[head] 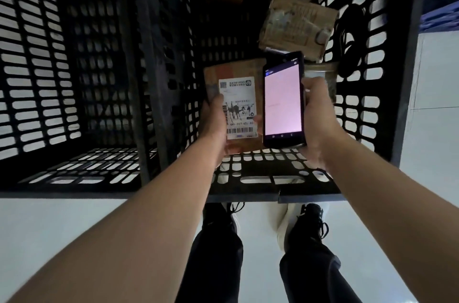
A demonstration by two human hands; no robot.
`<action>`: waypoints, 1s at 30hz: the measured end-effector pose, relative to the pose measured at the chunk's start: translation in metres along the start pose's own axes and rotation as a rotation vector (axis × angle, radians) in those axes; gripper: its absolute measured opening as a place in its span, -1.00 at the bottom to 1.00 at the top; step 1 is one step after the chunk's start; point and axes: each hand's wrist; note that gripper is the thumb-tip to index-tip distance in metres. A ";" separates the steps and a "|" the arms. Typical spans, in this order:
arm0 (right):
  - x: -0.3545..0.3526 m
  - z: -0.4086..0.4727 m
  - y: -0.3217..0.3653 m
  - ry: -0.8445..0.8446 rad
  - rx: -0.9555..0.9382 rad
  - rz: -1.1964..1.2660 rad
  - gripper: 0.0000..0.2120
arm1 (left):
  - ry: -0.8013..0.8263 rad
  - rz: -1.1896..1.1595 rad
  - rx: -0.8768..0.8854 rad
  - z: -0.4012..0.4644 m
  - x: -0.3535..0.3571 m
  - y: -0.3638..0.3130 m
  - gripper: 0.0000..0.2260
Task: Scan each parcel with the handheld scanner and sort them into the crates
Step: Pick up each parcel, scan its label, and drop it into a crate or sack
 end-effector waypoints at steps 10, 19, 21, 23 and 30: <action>-0.002 -0.062 0.046 0.055 -0.016 0.089 -0.40 | 0.045 -0.114 0.159 -0.083 -0.010 -0.011 -0.53; -0.019 -0.127 0.071 0.017 -0.072 0.260 -0.53 | 0.040 -0.045 0.416 -0.153 -0.020 -0.038 -0.27; -0.018 -0.145 0.077 0.008 -0.084 0.275 -0.54 | -0.003 -0.016 0.481 -0.177 -0.026 -0.043 -0.27; -0.013 -0.167 0.084 -0.005 -0.098 0.275 -0.53 | -0.014 -0.002 0.541 -0.203 -0.036 -0.050 -0.29; 0.014 -0.272 0.123 0.109 -0.163 0.294 -0.49 | -0.025 -0.057 0.643 -0.308 -0.083 -0.086 -0.39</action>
Point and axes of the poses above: each hand's wrist, its own z-axis towards the middle knuckle, its own x-axis out of the palm, y = z × x, and after that the axes turned 14 degrees about z, right-handed
